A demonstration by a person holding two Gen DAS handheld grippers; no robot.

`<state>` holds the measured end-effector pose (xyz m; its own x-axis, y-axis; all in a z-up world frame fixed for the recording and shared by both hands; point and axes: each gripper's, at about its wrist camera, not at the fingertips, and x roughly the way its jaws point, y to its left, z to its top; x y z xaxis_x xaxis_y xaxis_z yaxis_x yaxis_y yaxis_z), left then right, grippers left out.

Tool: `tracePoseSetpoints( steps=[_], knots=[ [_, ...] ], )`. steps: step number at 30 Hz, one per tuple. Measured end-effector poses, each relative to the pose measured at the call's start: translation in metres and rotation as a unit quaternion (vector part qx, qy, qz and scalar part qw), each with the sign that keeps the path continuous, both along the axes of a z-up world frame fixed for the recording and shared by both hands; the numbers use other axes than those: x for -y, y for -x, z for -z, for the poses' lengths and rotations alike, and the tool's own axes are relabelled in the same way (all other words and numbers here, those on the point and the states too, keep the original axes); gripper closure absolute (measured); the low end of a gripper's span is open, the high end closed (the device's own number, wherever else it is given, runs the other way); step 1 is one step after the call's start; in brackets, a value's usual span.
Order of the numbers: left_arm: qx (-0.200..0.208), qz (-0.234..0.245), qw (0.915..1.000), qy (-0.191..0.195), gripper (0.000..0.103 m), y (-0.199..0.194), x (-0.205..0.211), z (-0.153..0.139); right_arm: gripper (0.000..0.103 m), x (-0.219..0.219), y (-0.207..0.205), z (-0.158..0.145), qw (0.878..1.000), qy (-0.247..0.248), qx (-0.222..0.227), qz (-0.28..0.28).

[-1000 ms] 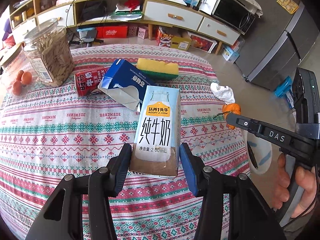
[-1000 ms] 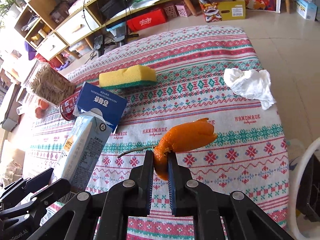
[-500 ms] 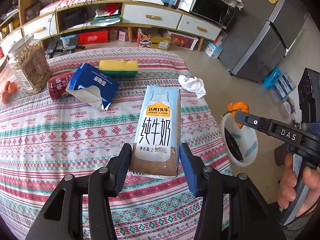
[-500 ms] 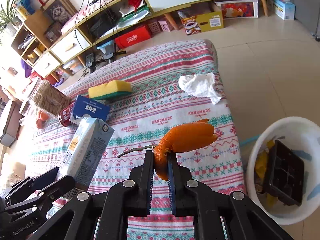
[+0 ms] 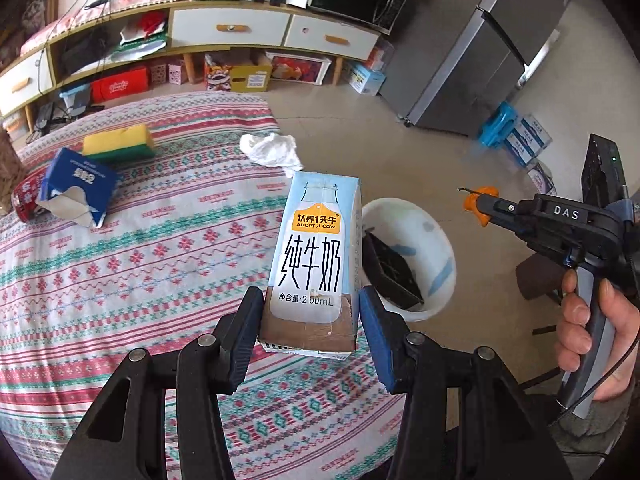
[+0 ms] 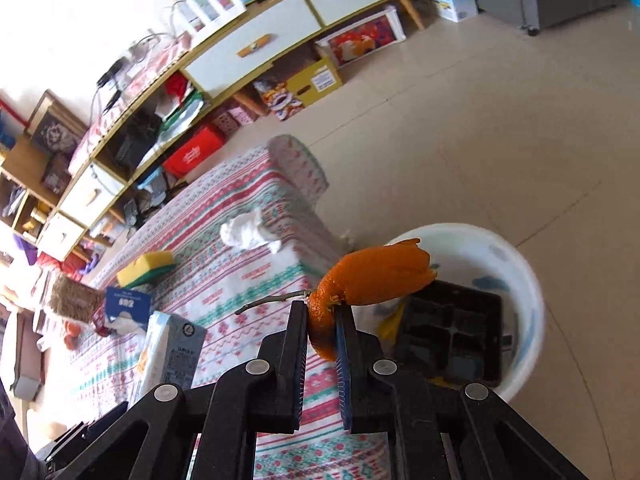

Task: Collect trash
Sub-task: 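Drop the milk carton into the bin with the left tool while the right tool drops the peel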

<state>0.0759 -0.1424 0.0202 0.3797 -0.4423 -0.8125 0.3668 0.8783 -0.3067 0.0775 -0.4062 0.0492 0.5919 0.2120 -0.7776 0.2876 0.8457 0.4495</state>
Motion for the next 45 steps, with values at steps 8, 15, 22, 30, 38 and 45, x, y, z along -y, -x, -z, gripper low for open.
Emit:
tracePoseSetpoints(
  steps=[8, 15, 22, 30, 38, 45],
  knots=[
    [-0.05, 0.053, 0.9972, 0.021, 0.051, -0.006, 0.09, 0.03, 0.091, 0.024, 0.003, 0.016, 0.999, -0.022, -0.031, 0.017],
    [-0.071, 0.071, 0.995, 0.002, 0.051, -0.021, 0.136, 0.046, 0.091, 0.037, 0.0, 0.03, 0.998, -0.027, -0.057, 0.032],
    [-0.093, 0.076, 0.9928, 0.004, 0.05, -0.043, 0.165, 0.068, 0.088, 0.043, -0.005, 0.038, 0.996, -0.031, -0.071, 0.04],
    [-0.098, 0.057, 0.9934, 0.02, 0.049, -0.062, 0.161, 0.079, 0.068, 0.058, -0.003, 0.04, 0.994, -0.038, -0.08, 0.069],
    [-0.071, 0.041, 0.9966, 0.001, 0.049, -0.054, 0.128, 0.067, 0.065, 0.056, -0.002, 0.034, 0.995, -0.033, -0.069, 0.067],
    [-0.073, 0.009, 0.9972, -0.015, 0.049, -0.049, 0.082, 0.065, 0.061, 0.047, -0.007, 0.034, 0.995, -0.021, -0.076, 0.058]
  ],
)
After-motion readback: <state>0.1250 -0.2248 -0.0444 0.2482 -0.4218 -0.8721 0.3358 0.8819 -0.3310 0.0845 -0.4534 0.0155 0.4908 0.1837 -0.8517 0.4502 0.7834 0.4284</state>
